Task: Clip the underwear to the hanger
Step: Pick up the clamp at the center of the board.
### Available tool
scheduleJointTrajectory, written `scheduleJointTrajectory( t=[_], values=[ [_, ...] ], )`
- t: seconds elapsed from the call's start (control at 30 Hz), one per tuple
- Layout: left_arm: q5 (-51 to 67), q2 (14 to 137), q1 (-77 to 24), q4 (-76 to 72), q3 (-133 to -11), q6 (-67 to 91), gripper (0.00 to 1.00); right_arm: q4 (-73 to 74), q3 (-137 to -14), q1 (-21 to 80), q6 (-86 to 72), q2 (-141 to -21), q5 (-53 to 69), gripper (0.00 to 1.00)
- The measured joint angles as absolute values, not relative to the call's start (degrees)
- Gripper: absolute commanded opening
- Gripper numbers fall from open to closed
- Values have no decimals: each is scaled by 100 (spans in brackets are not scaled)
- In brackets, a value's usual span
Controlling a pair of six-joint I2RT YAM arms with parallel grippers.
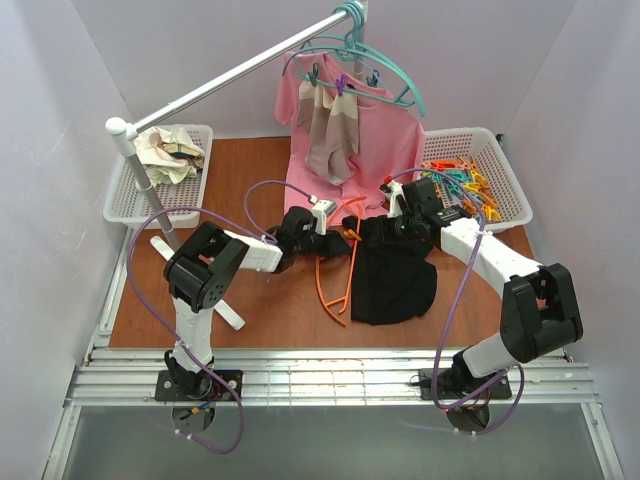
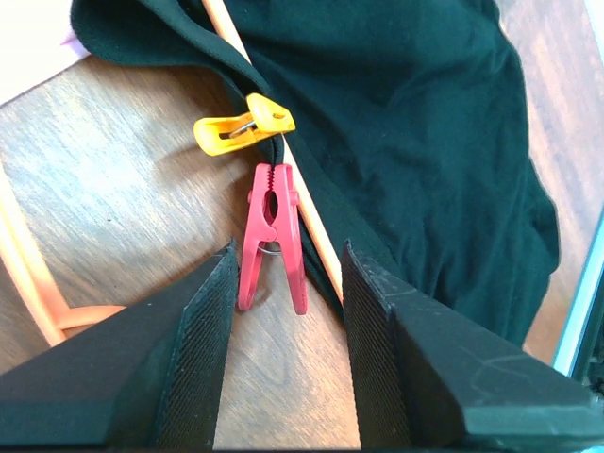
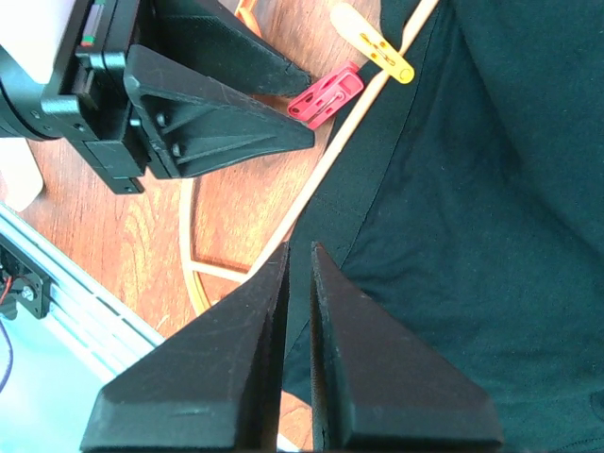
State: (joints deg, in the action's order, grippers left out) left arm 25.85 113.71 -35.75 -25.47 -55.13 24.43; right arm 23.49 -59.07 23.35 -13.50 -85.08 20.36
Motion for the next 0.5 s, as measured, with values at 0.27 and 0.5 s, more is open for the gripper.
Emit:
scheduleJointTrajectory(
  t=[0.27,0.5],
  values=[
    [2429,11397,-3717,-2340,-5511,2145,21,2346,-5905,2335,-1352,-8508,2078,7],
    [2368,11397,-3726,-2263,-5520,1992,7,2346,-5902,2335,-1354,-8508,2078,6]
  ],
)
